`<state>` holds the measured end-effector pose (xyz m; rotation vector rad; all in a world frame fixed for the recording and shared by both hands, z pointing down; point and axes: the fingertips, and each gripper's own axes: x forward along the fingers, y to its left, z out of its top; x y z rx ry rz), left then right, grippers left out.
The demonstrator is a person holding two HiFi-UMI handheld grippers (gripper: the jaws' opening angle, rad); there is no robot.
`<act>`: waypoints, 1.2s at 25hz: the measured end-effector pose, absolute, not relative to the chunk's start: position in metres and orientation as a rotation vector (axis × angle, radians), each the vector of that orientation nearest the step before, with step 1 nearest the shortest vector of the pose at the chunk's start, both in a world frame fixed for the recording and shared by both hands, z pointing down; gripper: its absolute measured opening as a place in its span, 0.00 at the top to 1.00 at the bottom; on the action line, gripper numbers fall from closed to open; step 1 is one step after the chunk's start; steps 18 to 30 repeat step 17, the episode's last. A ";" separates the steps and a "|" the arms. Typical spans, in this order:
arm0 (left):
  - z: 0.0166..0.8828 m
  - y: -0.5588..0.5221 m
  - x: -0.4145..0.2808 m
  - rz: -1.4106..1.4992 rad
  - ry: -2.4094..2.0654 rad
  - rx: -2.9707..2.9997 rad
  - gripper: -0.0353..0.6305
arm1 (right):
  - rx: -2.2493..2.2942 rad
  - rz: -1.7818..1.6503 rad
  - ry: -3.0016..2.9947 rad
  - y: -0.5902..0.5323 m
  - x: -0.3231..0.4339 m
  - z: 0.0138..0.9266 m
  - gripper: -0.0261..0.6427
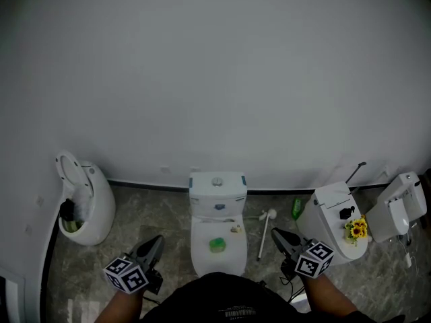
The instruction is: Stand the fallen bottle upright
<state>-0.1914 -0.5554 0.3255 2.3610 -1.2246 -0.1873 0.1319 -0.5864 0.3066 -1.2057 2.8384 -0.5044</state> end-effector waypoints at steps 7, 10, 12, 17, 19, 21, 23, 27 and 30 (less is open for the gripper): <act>0.325 -0.556 -0.187 -0.179 -1.220 2.364 0.94 | -1.225 -0.496 2.828 -0.586 0.139 0.306 0.96; 0.324 -0.558 -0.188 -0.180 -1.222 2.361 0.94 | -1.228 -0.492 2.828 -0.587 0.140 0.306 0.96; 0.324 -0.558 -0.188 -0.177 -1.222 2.361 0.94 | -1.229 -0.491 2.829 -0.587 0.141 0.305 0.96; 0.317 -0.558 -0.184 -0.168 -1.214 2.356 0.94 | -1.226 -0.484 2.830 -0.589 0.142 0.302 0.96; 0.317 -0.558 -0.184 -0.168 -1.214 2.356 0.94 | -1.226 -0.484 2.830 -0.589 0.142 0.302 0.96; 0.317 -0.558 -0.184 -0.168 -1.214 2.356 0.94 | -1.226 -0.484 2.830 -0.589 0.142 0.302 0.96; 0.317 -0.558 -0.184 -0.168 -1.214 2.356 0.94 | -1.226 -0.484 2.830 -0.589 0.142 0.302 0.96; 0.317 -0.558 -0.184 -0.168 -1.214 2.356 0.94 | -1.226 -0.484 2.830 -0.589 0.142 0.302 0.96; 0.317 -0.558 -0.184 -0.168 -1.214 2.356 0.94 | -1.226 -0.484 2.830 -0.589 0.142 0.302 0.96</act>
